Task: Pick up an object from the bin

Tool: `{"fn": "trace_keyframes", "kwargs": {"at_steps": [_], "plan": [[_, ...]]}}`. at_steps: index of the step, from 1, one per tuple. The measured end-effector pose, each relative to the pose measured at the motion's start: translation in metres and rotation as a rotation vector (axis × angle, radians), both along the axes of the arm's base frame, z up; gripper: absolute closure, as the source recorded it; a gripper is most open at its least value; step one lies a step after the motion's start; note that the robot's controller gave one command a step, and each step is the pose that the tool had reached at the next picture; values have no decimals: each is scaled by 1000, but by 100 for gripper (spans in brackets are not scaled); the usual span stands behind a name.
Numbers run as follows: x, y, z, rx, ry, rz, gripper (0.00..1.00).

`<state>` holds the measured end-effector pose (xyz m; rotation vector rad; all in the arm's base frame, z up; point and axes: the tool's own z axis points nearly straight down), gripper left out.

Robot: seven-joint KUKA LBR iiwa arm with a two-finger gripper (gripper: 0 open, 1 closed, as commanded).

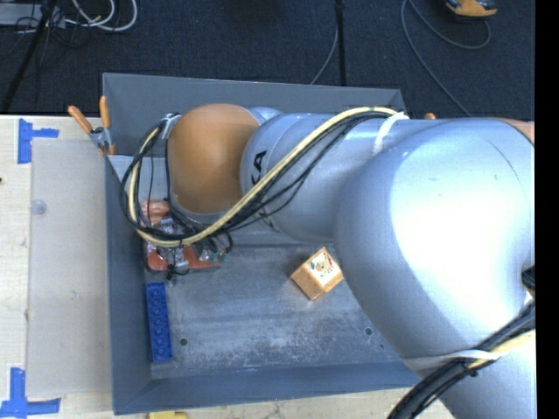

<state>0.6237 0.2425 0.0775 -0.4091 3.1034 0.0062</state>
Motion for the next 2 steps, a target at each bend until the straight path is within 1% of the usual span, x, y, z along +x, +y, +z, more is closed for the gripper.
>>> {"fn": "trace_keyframes", "kwargs": {"at_steps": [1, 2], "plan": [[0, 0, 0, 1, 1, 4, 100], [-1, 0, 3, 0, 5, -2, 100]]}}
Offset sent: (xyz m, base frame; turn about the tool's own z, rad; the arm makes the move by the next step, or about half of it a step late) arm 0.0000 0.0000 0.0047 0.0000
